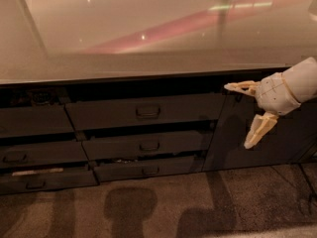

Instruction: Open top drawer

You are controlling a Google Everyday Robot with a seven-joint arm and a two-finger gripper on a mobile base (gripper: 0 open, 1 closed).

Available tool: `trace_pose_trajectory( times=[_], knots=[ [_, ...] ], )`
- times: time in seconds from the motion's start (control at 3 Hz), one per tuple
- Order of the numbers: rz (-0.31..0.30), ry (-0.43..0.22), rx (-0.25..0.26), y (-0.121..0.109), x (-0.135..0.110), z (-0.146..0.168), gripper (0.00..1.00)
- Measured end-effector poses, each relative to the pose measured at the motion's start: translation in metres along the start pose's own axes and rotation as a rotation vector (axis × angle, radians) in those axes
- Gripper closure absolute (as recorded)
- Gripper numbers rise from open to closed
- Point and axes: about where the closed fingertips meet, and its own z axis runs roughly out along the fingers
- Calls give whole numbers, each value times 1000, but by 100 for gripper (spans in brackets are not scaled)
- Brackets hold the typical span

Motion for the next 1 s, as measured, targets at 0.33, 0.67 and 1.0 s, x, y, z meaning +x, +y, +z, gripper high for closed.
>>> trace_pose_trajectory(
  times=[0.33,0.67,1.0],
  knots=[
    [23,122,8,0,6,5,0],
    [23,123,8,0,6,5,0],
    [47,187,8,-15,27,11,0]
  ],
)
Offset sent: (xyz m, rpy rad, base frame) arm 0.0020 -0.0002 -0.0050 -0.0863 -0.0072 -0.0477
